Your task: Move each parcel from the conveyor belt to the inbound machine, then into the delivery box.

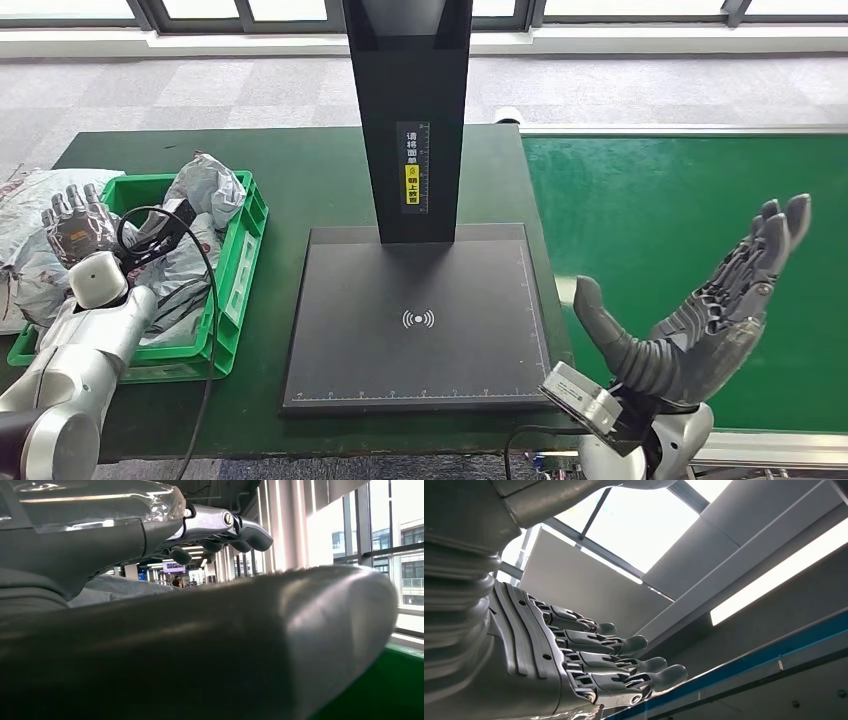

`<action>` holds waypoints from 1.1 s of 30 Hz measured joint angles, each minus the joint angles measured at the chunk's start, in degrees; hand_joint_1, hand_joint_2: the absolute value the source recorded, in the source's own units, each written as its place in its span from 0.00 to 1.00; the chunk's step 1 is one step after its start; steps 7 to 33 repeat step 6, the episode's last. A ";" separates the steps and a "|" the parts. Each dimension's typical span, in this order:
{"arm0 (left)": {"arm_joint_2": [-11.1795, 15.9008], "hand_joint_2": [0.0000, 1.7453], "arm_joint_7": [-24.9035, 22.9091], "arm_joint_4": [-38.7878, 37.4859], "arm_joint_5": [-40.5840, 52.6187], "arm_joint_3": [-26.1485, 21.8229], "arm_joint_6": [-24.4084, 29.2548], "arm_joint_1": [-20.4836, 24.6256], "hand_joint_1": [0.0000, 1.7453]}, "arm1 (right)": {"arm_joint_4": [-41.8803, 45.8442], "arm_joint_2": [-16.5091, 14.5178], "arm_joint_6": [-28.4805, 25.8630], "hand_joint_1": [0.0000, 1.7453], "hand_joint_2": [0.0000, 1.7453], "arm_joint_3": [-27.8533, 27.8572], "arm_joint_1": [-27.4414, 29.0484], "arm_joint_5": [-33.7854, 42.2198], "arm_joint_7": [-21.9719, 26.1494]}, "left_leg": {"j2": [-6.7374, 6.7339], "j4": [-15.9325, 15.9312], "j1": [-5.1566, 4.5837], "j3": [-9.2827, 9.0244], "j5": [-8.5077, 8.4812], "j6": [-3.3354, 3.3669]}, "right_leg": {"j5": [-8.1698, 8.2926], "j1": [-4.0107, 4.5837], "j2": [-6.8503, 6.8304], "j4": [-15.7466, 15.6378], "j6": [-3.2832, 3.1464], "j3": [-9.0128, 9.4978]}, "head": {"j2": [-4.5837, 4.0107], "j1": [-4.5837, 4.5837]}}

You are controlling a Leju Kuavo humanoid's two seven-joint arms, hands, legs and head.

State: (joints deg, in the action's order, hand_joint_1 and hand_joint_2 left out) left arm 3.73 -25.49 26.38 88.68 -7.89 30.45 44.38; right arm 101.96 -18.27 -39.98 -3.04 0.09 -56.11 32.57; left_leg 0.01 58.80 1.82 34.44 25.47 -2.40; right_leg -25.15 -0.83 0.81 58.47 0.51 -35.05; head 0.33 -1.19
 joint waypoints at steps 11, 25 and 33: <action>-7.32 0.00 30.95 19.89 -18.14 -10.62 9.34 -6.29 0.00 | 0.05 0.02 -0.01 0.00 1.00 0.02 1.01 1.29 0.05 | 0.17 0.05 0.00 0.31 -0.02 0.07 | 0.02 0.00 -0.17 -0.02 0.05 -0.11 | 0.00 0.03; -7.32 0.00 30.95 19.89 -18.14 -10.62 9.34 -6.29 0.00 | 0.05 0.02 -0.01 0.00 1.00 0.02 1.01 1.29 0.05 | 0.17 0.05 0.00 0.31 -0.02 0.07 | 0.02 0.00 -0.17 -0.02 0.05 -0.11 | 0.00 0.03; -7.32 0.00 30.95 19.89 -18.14 -10.62 9.34 -6.29 0.00 | 0.05 0.02 -0.01 0.00 1.00 0.02 1.01 1.29 0.05 | 0.17 0.05 0.00 0.31 -0.02 0.07 | 0.02 0.00 -0.17 -0.02 0.05 -0.11 | 0.00 0.03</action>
